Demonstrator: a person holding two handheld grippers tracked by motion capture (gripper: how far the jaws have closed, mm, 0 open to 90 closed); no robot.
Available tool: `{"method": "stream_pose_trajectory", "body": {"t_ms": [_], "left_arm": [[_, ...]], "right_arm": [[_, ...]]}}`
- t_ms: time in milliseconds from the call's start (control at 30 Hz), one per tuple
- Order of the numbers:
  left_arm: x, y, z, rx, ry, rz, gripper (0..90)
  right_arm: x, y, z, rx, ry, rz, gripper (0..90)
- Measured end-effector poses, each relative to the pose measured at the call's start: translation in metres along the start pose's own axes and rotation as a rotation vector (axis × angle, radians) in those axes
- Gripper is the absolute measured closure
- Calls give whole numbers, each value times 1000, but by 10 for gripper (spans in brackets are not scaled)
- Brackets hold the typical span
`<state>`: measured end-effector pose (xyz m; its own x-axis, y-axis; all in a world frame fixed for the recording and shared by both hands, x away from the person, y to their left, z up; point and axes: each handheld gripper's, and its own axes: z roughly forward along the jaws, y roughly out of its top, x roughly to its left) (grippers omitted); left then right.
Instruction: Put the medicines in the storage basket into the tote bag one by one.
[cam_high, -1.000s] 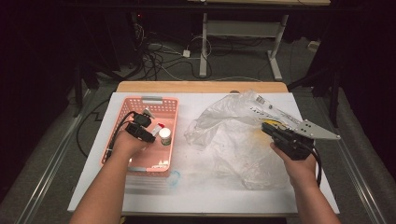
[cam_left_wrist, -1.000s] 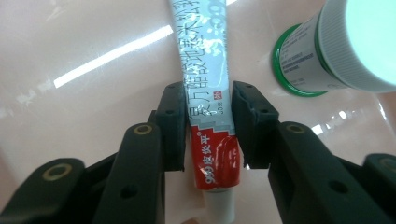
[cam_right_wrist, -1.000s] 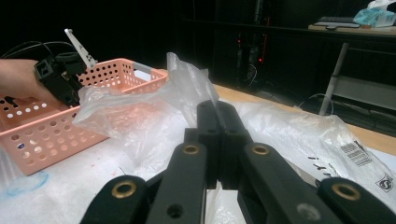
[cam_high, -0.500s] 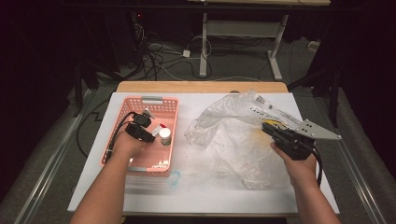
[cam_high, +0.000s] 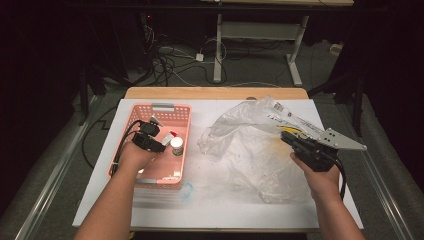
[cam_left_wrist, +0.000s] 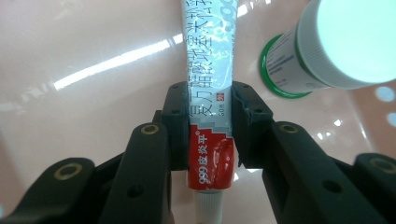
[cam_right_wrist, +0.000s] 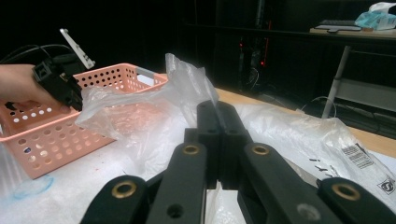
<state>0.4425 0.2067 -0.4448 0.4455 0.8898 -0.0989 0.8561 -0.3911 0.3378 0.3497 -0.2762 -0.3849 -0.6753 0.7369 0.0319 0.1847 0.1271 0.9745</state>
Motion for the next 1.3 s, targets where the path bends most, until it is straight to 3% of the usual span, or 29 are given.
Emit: {"method": "stream_pose_trajectory", "body": {"t_ms": [133,333,567,933,1300], "left_arm": [[3,-5,-8,-44,-2,-24,684],[0,-13,-17,-104,-15,-27,684],[-3,-22,-29,-196,-56,-31,684],[-15,-35,-48,-293,-87,-1,683],[-31,-54,-55,-363,-77,34,682]], "right_arm": [[0,0,0,6,0,-4,900],[1,0,1,4,0,-8,900],[0,0,1,5,0,-6,900],[0,0,1,2,6,-13,900],[1,1,0,1,4,-10,900]]}}
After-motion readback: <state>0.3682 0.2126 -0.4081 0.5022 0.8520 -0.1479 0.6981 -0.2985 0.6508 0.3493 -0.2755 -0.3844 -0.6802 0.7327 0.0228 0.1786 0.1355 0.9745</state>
